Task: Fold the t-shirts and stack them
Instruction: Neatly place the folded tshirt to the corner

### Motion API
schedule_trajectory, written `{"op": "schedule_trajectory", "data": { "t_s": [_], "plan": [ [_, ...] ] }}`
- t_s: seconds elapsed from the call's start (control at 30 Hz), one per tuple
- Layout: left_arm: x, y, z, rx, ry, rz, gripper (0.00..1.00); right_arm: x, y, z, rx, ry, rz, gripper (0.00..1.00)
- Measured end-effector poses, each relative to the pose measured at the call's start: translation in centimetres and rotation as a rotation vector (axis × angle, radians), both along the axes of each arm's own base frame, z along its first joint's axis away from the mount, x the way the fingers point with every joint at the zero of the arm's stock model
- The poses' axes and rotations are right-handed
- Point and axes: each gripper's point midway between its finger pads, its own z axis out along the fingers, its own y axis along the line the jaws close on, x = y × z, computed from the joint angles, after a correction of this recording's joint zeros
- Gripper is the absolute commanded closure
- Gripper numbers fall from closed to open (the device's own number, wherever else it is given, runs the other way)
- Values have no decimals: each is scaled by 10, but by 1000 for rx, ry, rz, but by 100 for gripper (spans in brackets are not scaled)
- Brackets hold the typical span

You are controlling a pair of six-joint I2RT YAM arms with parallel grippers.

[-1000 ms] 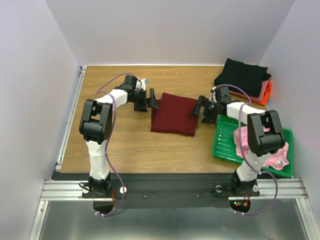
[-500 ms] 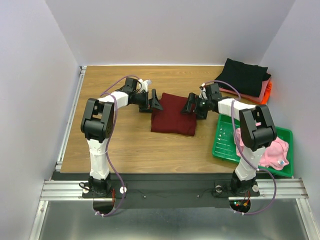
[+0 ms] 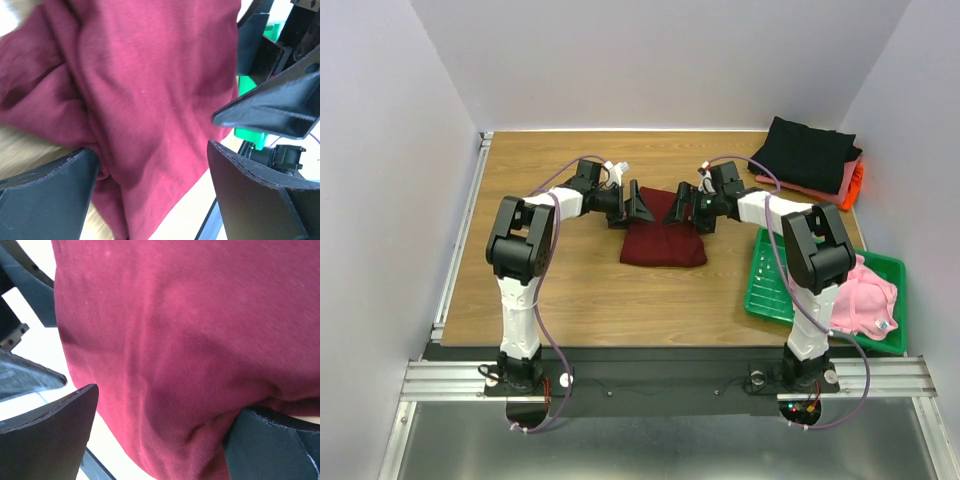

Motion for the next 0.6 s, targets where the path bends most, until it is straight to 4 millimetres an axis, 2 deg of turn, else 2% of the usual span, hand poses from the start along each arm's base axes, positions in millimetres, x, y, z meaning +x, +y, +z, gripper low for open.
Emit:
{"op": "schedule_trajectory", "data": {
  "t_s": [0.2, 0.3, 0.4, 0.5, 0.53, 0.6],
  "plan": [
    [-4, -12, 0, -23, 10, -15, 1, 1, 19, 0, -2, -15, 35, 2],
    [-4, -15, 1, -33, 15, -13, 1, 0, 23, -1, -7, -20, 40, 10],
    [-3, -17, 2, -37, 20, -8, 1, 1, 22, -4, -17, -17, 35, 29],
    [-3, -19, 2, -42, 22, -8, 1, 3, 22, -9, -25, -10, 29, 42],
    [-3, -19, 2, -44, 22, -8, 1, 3, 22, -11, -27, -7, 29, 52],
    [-3, -21, 2, -48, 22, -8, 1, 5, 22, -15, -33, -1, 23, 64]
  ]
}}
